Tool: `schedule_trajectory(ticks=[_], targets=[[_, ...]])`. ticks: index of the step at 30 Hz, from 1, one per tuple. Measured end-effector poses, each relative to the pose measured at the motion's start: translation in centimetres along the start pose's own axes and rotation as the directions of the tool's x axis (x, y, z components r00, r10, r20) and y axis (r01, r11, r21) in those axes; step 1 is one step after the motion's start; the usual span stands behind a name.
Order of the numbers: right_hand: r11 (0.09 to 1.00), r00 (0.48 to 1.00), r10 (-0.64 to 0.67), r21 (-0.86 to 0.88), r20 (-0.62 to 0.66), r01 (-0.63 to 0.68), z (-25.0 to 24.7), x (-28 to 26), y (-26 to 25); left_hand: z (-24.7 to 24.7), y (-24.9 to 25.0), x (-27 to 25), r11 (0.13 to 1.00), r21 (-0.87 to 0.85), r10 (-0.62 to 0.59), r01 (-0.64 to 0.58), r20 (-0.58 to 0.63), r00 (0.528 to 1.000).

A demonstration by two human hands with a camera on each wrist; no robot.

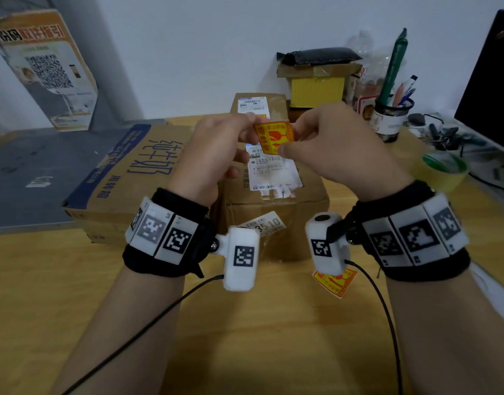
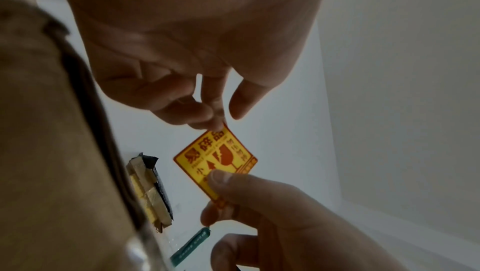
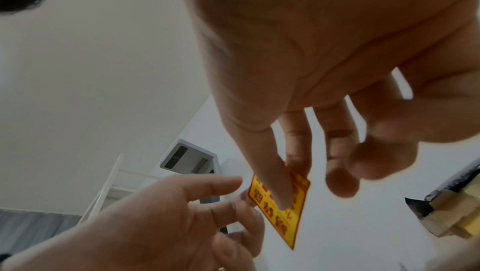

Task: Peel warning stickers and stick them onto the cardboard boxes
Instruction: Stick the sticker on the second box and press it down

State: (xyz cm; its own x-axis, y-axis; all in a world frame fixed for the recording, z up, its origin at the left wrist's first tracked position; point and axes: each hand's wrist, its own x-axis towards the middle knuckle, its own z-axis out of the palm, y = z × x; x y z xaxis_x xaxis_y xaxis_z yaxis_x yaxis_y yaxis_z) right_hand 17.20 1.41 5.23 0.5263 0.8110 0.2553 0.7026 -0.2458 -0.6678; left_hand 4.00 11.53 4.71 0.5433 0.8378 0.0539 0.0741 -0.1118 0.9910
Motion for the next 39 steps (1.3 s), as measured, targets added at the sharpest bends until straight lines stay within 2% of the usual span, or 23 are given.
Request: schedule_trajectory(ticks=[4, 8, 11, 16, 21, 26, 31, 34, 39], targets=[[0.999, 1.0, -0.008, 0.045, 0.008, 0.007, -0.2, -0.4, -0.1, 0.0, 0.2, -0.3, 0.986, 0.09, 0.142, -0.138, -0.042, 0.989], [0.999, 1.0, -0.02, 0.033, 0.022, 0.019, -0.4, -0.3, 0.1, 0.1, 0.3, -0.7, 0.943, 0.093, 0.314, -0.321, 0.082, 0.946], [0.999, 1.0, -0.009, 0.047, 0.026, 0.008, -0.6, -0.3, -0.1, 0.1, 0.1, -0.6, 0.926, 0.116, 0.346, -0.359, 0.113, 0.931], [0.995, 1.0, 0.001, 0.096, -0.003, -0.001, -1.0, -0.5, -0.3, 0.0, 0.3, -0.6, 0.93, 0.146, 0.331, -0.336, 0.06, 0.942], [0.985, 0.996, 0.058, 0.167, -0.06, -0.048, -0.7, -0.1, 0.1, 0.1, 0.3, -0.7, 0.949, 0.095, 0.301, -0.302, 0.026, 0.953], [0.985, 0.999, 0.016, 0.174, -0.042, -0.009, -0.8, 0.1, 0.7, 0.1, 0.4, -0.7, 0.969, 0.05, 0.243, -0.243, -0.004, 0.97], [0.968, 0.997, 0.008, 0.25, -0.076, 0.011, -0.9, -0.1, 1.2, -0.3, 0.0, -0.9, 0.976, 0.083, 0.203, -0.202, -0.006, 0.979], [0.959, 0.999, 0.02, 0.285, -0.048, -0.005, -0.5, -0.7, 1.3, -0.8, -0.4, -1.4, 0.974, 0.093, 0.208, -0.208, 0.012, 0.978], [0.951, 0.999, 0.035, 0.309, -0.003, -0.032, -0.1, -1.8, 1.0, -1.5, -1.3, -2.4, 0.971, 0.182, 0.15, -0.156, 0.047, 0.988]])
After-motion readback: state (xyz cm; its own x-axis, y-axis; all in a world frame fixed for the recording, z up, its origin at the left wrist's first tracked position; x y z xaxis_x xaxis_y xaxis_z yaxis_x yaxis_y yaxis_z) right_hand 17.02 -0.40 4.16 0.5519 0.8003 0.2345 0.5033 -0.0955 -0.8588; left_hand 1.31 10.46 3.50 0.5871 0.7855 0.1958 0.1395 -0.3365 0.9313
